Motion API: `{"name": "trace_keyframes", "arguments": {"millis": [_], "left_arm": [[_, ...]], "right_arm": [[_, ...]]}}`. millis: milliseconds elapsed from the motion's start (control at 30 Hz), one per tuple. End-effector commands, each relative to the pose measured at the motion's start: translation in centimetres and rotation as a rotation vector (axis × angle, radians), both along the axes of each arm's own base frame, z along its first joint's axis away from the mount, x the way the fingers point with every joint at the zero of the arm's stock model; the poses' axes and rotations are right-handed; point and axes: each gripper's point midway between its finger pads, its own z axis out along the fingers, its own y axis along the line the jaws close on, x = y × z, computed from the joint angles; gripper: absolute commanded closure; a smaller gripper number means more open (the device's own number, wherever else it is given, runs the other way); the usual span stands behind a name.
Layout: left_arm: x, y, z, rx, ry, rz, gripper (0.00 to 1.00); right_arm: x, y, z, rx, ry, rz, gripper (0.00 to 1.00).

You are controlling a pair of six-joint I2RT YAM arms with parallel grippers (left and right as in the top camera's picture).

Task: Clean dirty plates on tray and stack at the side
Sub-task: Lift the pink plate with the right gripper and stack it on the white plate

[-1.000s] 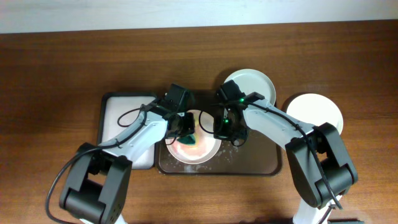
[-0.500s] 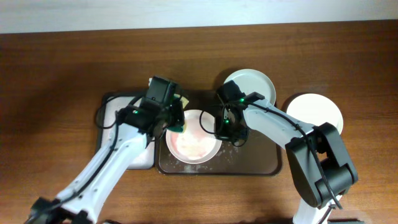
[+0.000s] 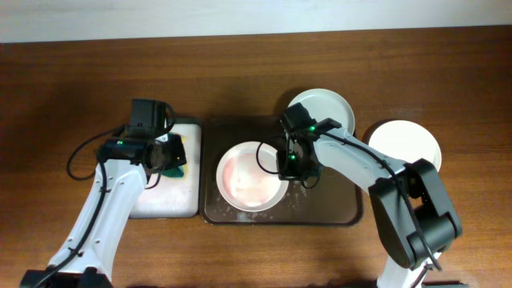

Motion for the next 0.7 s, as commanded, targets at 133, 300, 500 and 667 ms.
{"name": "trace_keyframes", "arguments": {"millis": [133, 300, 500, 667], "left_arm": [[-0.8, 0.7, -3.2, 0.003, -0.004, -0.02, 1.0], [-0.7, 0.7, -4.3, 0.032, -0.023, -0.089, 1.0], [-0.4, 0.7, -5.6, 0.033, -0.005, -0.09, 1.0], [0.0, 0.7, -9.1, 0.035, 0.065, -0.09, 1.0]], "right_arm": [[2.8, -5.3, 9.2, -0.249, -0.347, 0.033, 0.96], [3.2, -8.4, 14.0, -0.537, -0.553, 0.027, 0.96], [2.7, -6.4, 17.7, -0.767, -0.768, 0.095, 0.96], [1.7, -4.0, 22.3, -0.939, -1.01, 0.094, 0.96]]}}
